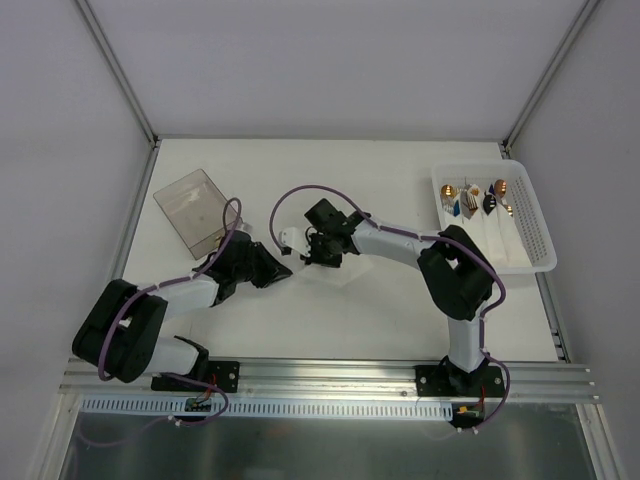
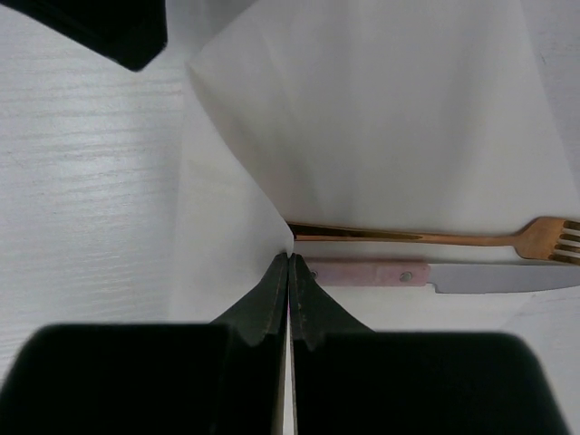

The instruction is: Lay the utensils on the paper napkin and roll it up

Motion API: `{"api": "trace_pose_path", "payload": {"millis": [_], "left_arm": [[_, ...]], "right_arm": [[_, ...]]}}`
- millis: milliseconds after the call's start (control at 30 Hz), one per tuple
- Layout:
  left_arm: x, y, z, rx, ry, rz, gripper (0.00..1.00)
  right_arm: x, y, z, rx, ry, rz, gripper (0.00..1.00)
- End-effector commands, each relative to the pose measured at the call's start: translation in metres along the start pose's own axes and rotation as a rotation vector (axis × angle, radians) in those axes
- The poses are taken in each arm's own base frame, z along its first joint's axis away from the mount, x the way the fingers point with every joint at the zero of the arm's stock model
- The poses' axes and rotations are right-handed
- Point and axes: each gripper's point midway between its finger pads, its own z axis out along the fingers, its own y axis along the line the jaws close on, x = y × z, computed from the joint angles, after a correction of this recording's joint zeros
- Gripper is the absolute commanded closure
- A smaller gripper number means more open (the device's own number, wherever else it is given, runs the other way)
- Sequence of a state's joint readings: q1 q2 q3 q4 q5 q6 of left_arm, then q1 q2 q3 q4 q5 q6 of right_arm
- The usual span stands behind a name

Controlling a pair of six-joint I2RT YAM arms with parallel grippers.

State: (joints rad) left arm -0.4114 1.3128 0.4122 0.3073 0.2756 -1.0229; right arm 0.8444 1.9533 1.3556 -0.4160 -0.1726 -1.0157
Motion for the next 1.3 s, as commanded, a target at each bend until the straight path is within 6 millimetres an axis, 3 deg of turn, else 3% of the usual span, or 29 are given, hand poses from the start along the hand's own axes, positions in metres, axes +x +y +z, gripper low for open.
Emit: {"api": "trace_pose_path", "payload": {"millis": [0,267,567,967,1167,1267], "left_arm": [[-0.018,-0.034,0.013,0.101,-0.05,-0.019,0.9],[-0.011,-0.052,0.035,0.161,-0.005,-0.038,0.91],[-0.004,-0.052,0.05,0.201,0.027,-0.082,0.91],[0.005,-0.065,0.06,0.291,0.059,-0.094,0.91],[0.007,-0.062,0.066,0.29,0.061,-0.12,0.92],[0.006,-0.054,0.058,0.302,0.012,-0.147,0.92]], "right_arm": [[-0.006,-0.016,-0.01,0.04,-0.013,-0.017,1.0],[-0.01,-0.025,-0.02,0.059,-0.038,0.012,1.0],[-0.003,-0.036,-0.022,0.08,-0.028,0.03,1.0],[0.001,-0.04,-0.018,0.08,-0.017,0.04,0.99],[0.005,-0.04,-0.017,0.081,-0.005,0.049,1.0],[0.006,-0.04,-0.018,0.081,-0.005,0.05,1.0]]}}
